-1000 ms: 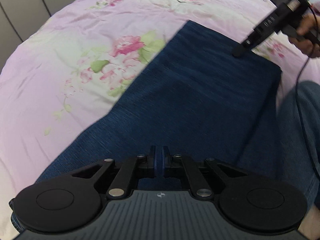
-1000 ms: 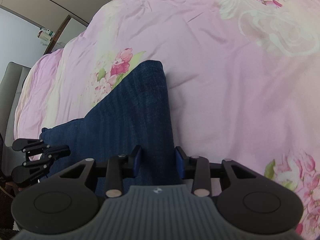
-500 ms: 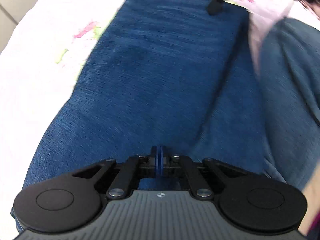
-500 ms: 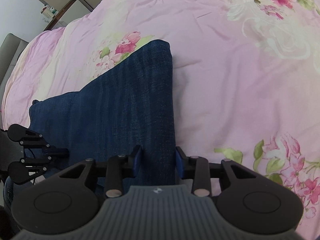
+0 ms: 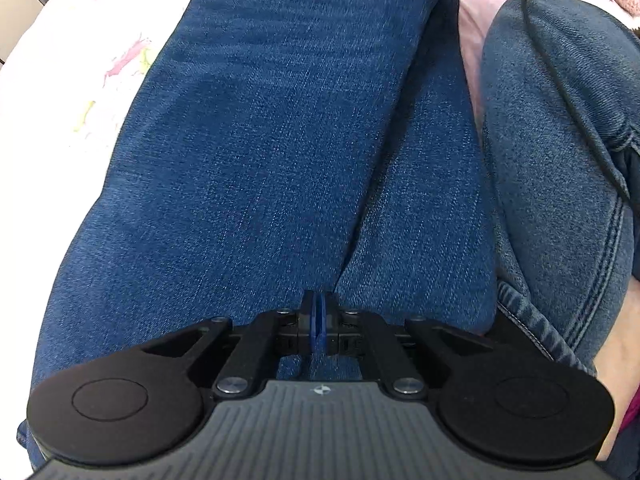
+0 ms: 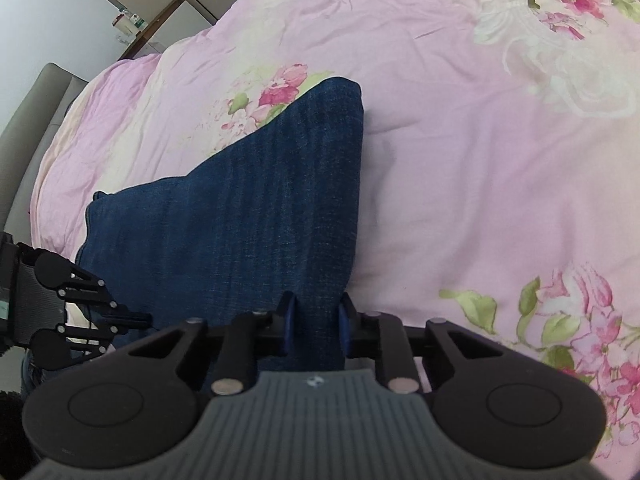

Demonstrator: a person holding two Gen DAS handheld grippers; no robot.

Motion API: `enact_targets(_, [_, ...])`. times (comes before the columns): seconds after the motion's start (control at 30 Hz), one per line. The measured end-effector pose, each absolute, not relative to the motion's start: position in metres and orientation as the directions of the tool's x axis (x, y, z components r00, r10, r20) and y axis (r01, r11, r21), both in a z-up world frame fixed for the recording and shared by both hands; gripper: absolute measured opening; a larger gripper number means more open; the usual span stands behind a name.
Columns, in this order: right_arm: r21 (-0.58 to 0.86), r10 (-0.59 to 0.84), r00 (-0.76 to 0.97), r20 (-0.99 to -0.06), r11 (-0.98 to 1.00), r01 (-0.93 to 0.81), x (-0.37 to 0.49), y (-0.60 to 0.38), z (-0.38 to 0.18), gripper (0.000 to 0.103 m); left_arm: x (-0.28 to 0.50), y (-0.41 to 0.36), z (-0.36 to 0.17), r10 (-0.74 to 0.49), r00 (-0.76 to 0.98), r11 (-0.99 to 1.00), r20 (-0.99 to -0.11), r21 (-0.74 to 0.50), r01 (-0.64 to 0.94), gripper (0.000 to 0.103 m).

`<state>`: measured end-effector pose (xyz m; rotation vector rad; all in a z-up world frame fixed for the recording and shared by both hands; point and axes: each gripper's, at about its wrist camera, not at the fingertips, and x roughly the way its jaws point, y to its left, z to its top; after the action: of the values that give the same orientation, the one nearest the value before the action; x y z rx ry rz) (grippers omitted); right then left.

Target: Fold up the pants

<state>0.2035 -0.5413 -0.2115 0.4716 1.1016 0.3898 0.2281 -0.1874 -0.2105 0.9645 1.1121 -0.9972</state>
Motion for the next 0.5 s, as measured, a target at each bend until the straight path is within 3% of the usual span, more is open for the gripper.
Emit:
enact_targets(0.43, [0.650, 0.619, 0.427, -0.659, 0.754, -0.090, 0.202, -0.510, -0.131, 0.010, 0.222, -0.170, -0.209, -0.199, 0.205, 0.321, -0.958, 0.134, 0.937, 0.002])
enact_targets(0.5, [0.644, 0.620, 0.436, -0.653, 0.757, -0.111, 0.202, -0.493, -0.113, 0.010, 0.214, -0.157, -0.196, -0.219, 0.219, 0.342, -0.951, 0.136, 0.930, 0.007])
